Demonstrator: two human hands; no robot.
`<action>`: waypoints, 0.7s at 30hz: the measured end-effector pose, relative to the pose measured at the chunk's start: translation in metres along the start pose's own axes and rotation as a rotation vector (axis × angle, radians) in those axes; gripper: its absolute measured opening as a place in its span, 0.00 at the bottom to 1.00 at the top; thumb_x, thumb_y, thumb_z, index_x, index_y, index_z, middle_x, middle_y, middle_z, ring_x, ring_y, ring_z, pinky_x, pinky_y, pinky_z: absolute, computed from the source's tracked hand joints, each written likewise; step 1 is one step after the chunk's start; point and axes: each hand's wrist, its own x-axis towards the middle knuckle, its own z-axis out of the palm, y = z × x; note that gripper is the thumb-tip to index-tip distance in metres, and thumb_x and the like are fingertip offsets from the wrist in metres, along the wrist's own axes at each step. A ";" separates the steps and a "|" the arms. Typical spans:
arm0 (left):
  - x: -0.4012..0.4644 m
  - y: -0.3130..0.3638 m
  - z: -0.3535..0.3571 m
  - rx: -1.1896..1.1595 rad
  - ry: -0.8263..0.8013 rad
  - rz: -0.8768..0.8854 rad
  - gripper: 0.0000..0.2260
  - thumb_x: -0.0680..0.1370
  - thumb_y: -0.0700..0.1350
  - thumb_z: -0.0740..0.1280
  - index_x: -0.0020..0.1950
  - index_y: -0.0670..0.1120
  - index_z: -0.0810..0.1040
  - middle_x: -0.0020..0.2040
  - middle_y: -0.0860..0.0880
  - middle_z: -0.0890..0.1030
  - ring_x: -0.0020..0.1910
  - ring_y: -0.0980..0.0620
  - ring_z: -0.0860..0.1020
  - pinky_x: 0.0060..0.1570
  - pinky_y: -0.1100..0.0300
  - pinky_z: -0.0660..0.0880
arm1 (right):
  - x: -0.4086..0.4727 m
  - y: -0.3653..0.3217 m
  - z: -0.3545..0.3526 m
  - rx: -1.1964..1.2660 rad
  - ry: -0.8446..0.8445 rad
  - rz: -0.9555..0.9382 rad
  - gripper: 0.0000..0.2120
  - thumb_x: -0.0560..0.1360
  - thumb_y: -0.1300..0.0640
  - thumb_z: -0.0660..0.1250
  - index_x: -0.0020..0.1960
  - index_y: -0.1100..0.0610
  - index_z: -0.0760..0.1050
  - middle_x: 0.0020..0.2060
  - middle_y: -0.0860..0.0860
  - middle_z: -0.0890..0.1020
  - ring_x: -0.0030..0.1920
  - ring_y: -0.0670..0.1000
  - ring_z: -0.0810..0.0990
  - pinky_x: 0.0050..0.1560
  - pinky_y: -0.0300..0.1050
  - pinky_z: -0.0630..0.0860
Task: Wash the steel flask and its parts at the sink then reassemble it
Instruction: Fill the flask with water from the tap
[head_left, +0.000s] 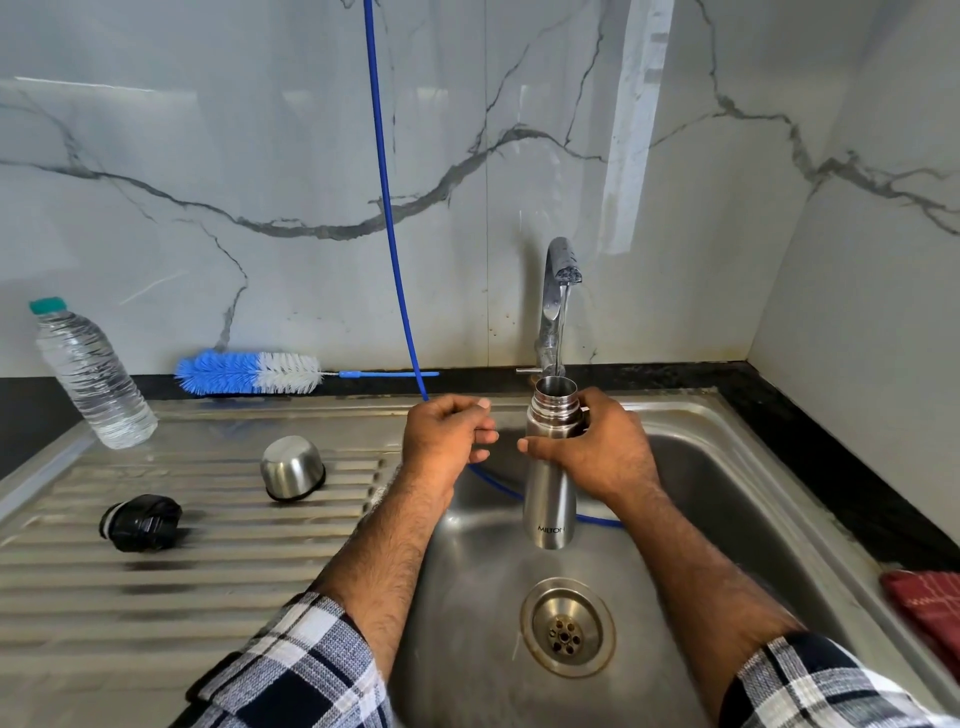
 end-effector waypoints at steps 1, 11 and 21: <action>0.002 0.002 0.002 -0.016 -0.011 -0.008 0.04 0.81 0.43 0.73 0.52 0.44 0.85 0.44 0.44 0.88 0.39 0.50 0.87 0.37 0.57 0.83 | 0.000 0.000 0.000 0.004 -0.002 0.002 0.33 0.63 0.41 0.85 0.63 0.48 0.76 0.52 0.43 0.83 0.53 0.47 0.83 0.53 0.46 0.81; 0.058 0.017 0.033 0.030 0.003 0.047 0.06 0.79 0.34 0.73 0.52 0.45 0.82 0.46 0.46 0.86 0.45 0.48 0.86 0.41 0.53 0.85 | 0.002 0.005 0.000 0.022 -0.029 0.022 0.34 0.62 0.41 0.86 0.63 0.46 0.75 0.51 0.42 0.83 0.51 0.43 0.82 0.50 0.41 0.78; 0.086 0.005 0.059 0.051 -0.074 0.038 0.02 0.78 0.34 0.74 0.50 0.39 0.85 0.44 0.42 0.87 0.38 0.51 0.86 0.40 0.57 0.85 | 0.002 0.005 0.000 0.027 -0.033 0.025 0.32 0.62 0.40 0.85 0.60 0.43 0.75 0.48 0.40 0.83 0.48 0.38 0.81 0.44 0.35 0.75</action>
